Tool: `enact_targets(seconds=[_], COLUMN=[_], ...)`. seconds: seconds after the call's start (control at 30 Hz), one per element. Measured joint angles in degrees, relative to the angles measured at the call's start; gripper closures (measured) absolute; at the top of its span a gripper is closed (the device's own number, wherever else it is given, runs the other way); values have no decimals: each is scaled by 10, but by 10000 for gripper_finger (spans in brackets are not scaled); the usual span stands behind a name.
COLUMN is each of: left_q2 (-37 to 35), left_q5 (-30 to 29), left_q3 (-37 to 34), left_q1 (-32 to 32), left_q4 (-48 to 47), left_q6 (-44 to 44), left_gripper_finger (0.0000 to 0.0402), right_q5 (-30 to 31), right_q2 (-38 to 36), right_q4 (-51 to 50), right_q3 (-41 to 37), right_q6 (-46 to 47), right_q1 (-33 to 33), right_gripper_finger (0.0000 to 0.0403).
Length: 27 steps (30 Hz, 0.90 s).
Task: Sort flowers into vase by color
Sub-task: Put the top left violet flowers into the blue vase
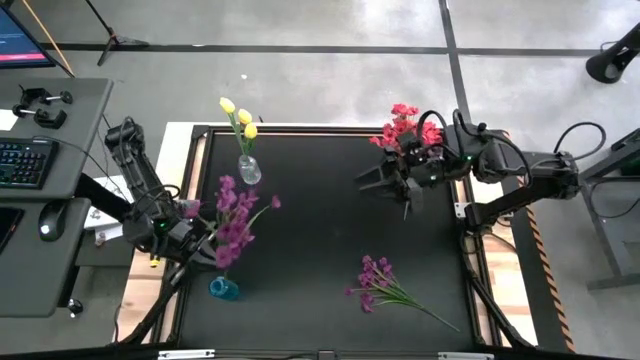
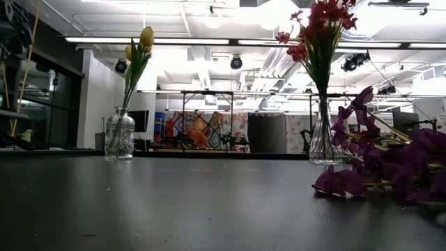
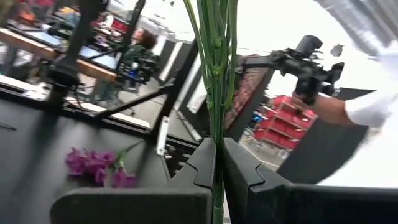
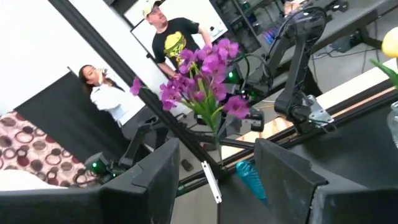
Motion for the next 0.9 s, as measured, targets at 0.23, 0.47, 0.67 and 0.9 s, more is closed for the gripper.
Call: enact_targets(seconds=[0.23,0.47,0.67,0.9], left_q2=[-50,-88,-104,-105], left_q5=[-14,-37,-32,-44], left_q3=[-64,-102,-123,-125], left_q1=[-53,-72,-88,-118], left_q4=[20,25,24,14], left_q6=[6,44,51,75], left_gripper_finger=[401,401,401,401], right_q5=[32,61,78,111], right_q2=[0,0,0,0], right_q4=[-1,-2,-10,-17], right_q3=[0,0,0,0], right_q6=[0,35,55,55], right_q1=[0,0,0,0], right_gripper_finger=[208,208,208,208])
